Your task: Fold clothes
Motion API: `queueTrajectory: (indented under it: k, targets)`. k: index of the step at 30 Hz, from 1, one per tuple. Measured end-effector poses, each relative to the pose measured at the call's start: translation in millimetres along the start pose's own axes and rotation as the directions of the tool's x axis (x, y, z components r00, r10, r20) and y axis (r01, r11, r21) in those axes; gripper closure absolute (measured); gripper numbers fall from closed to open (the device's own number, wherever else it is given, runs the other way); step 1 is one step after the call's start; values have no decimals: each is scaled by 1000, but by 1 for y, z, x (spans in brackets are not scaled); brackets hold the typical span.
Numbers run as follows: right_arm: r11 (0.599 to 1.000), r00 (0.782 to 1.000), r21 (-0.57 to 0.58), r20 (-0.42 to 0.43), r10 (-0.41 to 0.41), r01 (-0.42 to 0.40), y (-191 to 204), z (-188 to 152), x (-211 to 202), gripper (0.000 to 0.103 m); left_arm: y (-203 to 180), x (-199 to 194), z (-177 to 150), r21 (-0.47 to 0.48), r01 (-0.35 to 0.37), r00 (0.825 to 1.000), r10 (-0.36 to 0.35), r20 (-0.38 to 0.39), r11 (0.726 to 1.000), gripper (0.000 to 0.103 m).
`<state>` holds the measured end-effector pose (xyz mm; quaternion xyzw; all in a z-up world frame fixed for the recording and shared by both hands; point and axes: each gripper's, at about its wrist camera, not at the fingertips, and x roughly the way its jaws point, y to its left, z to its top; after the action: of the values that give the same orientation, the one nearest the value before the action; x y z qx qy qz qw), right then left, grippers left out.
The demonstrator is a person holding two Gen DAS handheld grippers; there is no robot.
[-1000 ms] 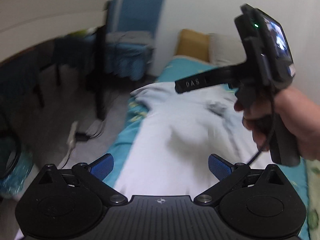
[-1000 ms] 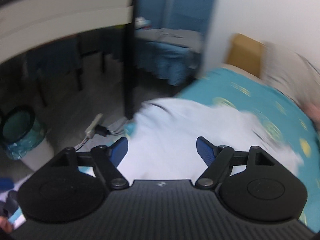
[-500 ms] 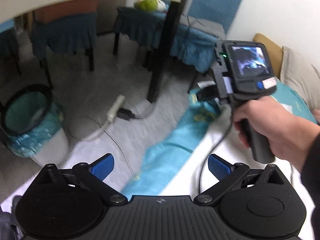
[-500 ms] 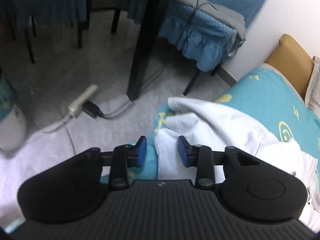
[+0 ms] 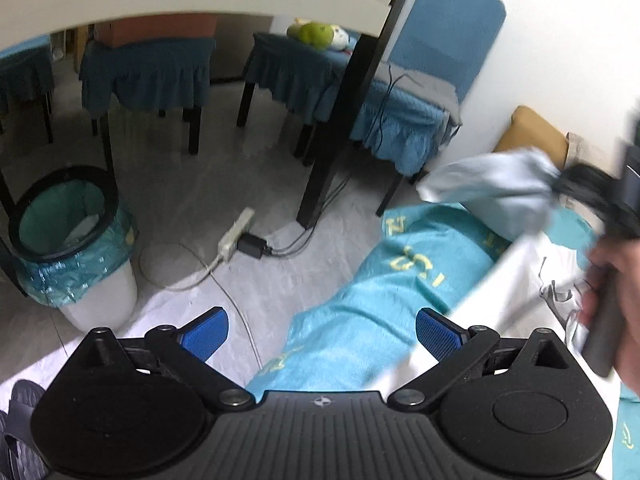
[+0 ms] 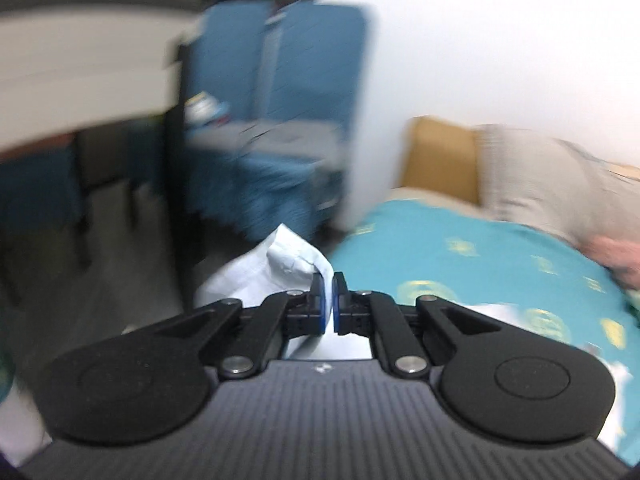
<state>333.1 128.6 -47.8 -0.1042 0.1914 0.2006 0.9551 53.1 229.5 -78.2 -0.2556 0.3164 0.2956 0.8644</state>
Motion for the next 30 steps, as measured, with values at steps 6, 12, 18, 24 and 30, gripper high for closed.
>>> queueTrajectory:
  k: [6,12,18,24,30]
  targets:
    - [969,981,180,-120,-150,170,-91,-59,-31,97,-12,-7,-3,59,10,1000,-11,29,998,2]
    - [957,962,203,-221,-163,209,-131,-125,-61,92,-21,-9,-6,95,30,999,-32,18,995,2]
    - [989,990,72,-66,-122,127,-115,-119,-83,27,-27,-4,-8,108,37,999,-37,-2,993,2]
    - [982,997,-180,-64,45,-56,-62,-93,-45,30,-32,0,-11,134,27,1000,-27,-3,991,2]
    - [980,968,-182,-251,31,-79,-40,-90,24,37,-35,7,-12,147,13,1000,-12,-9,989,2]
